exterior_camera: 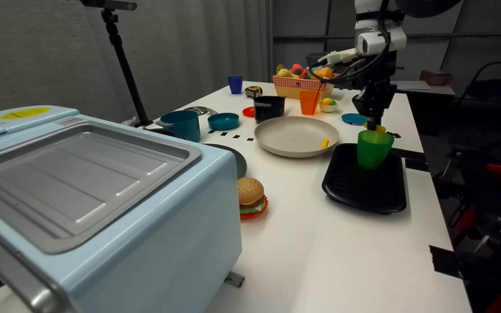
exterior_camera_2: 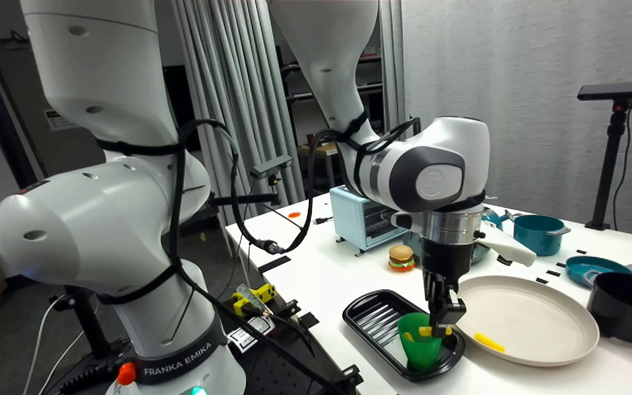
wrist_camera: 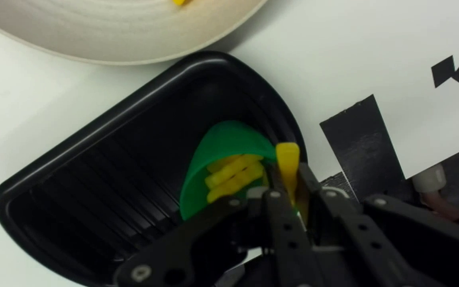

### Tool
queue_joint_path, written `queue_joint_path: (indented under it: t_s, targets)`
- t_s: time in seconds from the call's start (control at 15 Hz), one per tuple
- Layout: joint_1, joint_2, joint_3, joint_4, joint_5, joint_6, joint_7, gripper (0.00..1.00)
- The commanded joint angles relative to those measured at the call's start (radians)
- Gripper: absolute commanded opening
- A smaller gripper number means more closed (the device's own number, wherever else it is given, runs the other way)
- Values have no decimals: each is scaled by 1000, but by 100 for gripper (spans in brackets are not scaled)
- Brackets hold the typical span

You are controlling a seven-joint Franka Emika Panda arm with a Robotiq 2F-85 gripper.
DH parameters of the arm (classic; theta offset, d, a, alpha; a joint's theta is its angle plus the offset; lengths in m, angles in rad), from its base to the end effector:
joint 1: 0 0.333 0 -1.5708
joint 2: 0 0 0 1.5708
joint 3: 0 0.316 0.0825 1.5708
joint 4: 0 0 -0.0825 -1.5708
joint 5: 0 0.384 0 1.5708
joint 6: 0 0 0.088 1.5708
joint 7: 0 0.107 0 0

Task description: Take the objects on the plate and put them in the cup

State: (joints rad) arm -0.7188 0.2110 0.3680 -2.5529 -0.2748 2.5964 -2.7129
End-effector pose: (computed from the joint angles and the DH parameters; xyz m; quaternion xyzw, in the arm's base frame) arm 0.4137 -0.1372 0.1846 -0.2638 -0.9616 0.0270 0.0705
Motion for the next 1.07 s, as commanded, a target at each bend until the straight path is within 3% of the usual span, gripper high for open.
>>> queue_joint_path:
  t_s: [0.0, 0.07, 0.2, 0.6, 0.73, 1.0]
  targets:
    - [-45, -48, 36, -52, -43, 27, -43, 3]
    - [-47, -49, 42, -57, -52, 26, -43, 38]
    - [-47, -51, 52, -65, -60, 26, -43, 46]
    - [-61, -44, 88, -57, -35, 43, -43, 92]
    - [-66, -38, 95, -27, 33, 51, -60, 100]
    - [-87, -6, 116, 66, 189, 53, -50, 100]
